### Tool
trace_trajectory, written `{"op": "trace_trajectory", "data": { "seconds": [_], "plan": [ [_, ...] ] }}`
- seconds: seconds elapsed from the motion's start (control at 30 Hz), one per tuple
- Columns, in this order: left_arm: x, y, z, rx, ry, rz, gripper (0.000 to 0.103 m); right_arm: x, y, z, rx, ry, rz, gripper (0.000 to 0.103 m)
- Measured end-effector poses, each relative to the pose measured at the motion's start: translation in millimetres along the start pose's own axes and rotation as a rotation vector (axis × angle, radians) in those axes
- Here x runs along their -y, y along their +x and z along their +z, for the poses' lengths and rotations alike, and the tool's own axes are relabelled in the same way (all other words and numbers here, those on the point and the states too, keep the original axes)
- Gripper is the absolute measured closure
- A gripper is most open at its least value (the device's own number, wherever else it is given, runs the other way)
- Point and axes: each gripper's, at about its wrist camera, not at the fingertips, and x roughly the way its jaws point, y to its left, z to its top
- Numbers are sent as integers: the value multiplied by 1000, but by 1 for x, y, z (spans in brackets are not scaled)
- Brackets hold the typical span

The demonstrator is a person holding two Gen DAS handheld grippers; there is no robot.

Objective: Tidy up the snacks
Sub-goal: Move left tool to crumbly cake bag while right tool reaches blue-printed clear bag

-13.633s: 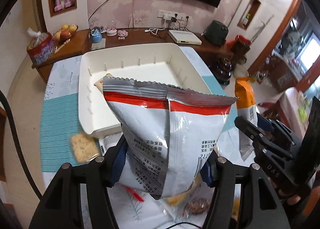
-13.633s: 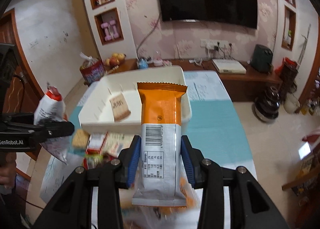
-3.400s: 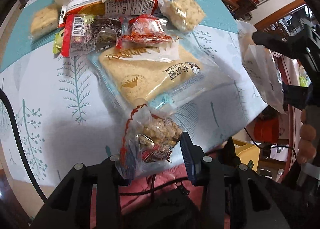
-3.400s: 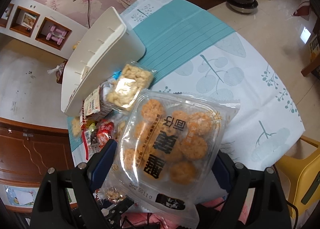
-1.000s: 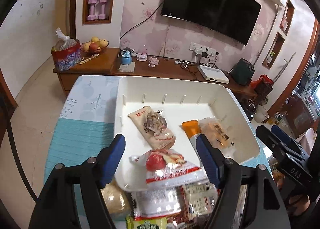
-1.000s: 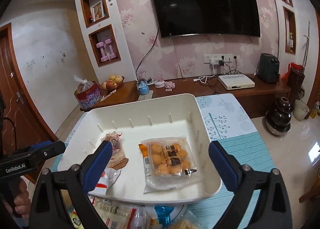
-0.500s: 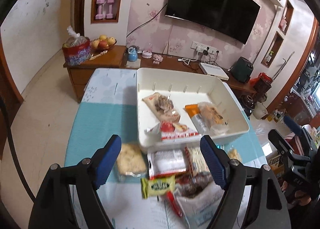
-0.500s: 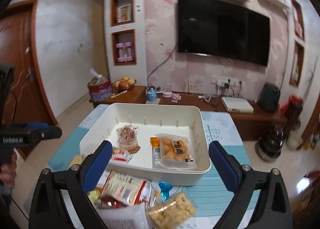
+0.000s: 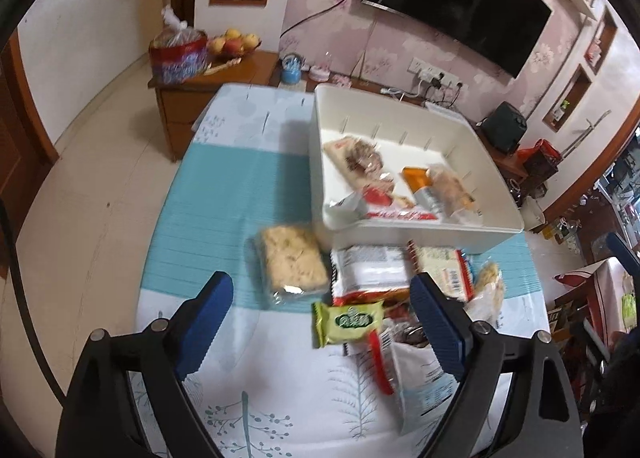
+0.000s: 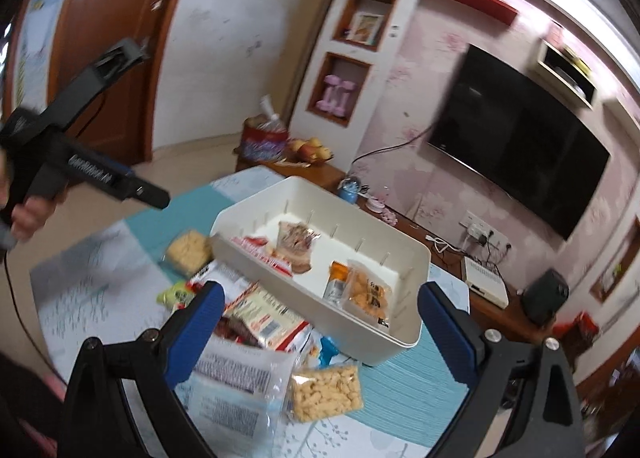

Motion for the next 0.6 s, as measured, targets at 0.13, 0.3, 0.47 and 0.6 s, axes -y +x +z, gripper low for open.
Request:
{"op": "trace_trajectory", "data": {
  "seconds": [0.13, 0.3, 0.47, 0.6],
  "plan": [
    [-9, 22, -3, -41, -18, 11, 14, -16, 3, -7, -44, -108, 52, 0],
    [-15, 49, -2, -89, -36, 27, 14, -40, 11, -16, -91, -264, 134, 0],
    [-19, 77, 1, -133, -52, 41, 14, -72, 26, -34, -167, -462, 251, 0],
    [-20, 99, 4, -165, -52, 57, 14, -91, 34, -48, -212, -580, 349, 0]
  ]
}}
